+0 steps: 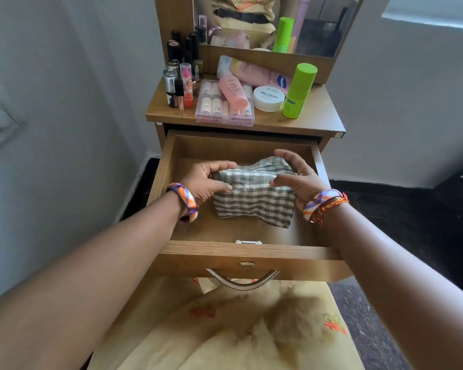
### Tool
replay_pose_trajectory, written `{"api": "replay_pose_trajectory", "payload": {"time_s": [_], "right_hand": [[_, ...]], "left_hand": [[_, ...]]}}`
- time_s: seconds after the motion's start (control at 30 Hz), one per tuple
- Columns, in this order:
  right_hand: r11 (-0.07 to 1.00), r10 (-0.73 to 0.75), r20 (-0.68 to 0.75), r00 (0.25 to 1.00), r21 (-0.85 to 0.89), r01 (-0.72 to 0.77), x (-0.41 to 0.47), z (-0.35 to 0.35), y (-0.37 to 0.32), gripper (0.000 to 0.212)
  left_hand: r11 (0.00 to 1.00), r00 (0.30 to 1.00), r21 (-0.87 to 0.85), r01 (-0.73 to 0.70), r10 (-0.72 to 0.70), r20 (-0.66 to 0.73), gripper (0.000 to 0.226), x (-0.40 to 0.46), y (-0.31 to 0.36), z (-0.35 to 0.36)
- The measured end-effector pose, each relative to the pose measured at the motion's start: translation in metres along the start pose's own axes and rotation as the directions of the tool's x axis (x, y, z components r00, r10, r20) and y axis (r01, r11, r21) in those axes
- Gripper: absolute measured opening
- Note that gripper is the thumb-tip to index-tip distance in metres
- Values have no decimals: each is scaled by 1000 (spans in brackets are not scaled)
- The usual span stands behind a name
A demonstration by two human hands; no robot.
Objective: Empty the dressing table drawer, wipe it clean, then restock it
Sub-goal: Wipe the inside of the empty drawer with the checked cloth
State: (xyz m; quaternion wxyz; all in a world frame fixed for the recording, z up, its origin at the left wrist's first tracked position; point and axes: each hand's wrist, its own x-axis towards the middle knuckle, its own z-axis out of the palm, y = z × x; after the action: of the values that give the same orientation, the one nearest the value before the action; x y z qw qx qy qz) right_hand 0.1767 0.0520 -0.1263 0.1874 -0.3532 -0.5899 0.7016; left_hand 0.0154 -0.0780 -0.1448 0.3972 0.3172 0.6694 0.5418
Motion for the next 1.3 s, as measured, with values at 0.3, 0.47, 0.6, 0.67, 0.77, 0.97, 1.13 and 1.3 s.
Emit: {"api": "replay_pose_trajectory", "payload": {"time_s": [0.3,0.47,0.6,0.67,0.77,0.97,1.13,1.3], "right_hand": [[926,108,105,989,-374,-62,-5,2,3,48],[831,-18,-10,1000,-557,9,-11,6,-1,25],[923,-72,24,997,-378,76,-19,1,-9,13],[971,-84,51,995,-219,94,-23,-4,-14,14],[997,-8,97,995,74,1,-24,-13,-16,39],[806,-145,182,973,592,10,-37,-41,-39,54],[477,-313,29,949,869,130,-27,-83,-60,90],[275,-202,-193,960,930,245,4,-99,-81,89]], "left_hand": [[898,993,440,-28,74,-87,39,-10,5,4],[914,992,404,-30,78,-102,15,-15,12,0],[994,997,110,-18,26,-69,21,-17,19,0],[989,999,-150,13,-20,-48,18,-17,23,4],[941,998,-337,38,-52,-32,5,-16,34,14],[774,961,-616,146,37,275,89,-8,77,47],[691,929,-698,189,104,355,99,10,101,107],[761,974,-631,149,-3,227,18,31,130,155]]}}
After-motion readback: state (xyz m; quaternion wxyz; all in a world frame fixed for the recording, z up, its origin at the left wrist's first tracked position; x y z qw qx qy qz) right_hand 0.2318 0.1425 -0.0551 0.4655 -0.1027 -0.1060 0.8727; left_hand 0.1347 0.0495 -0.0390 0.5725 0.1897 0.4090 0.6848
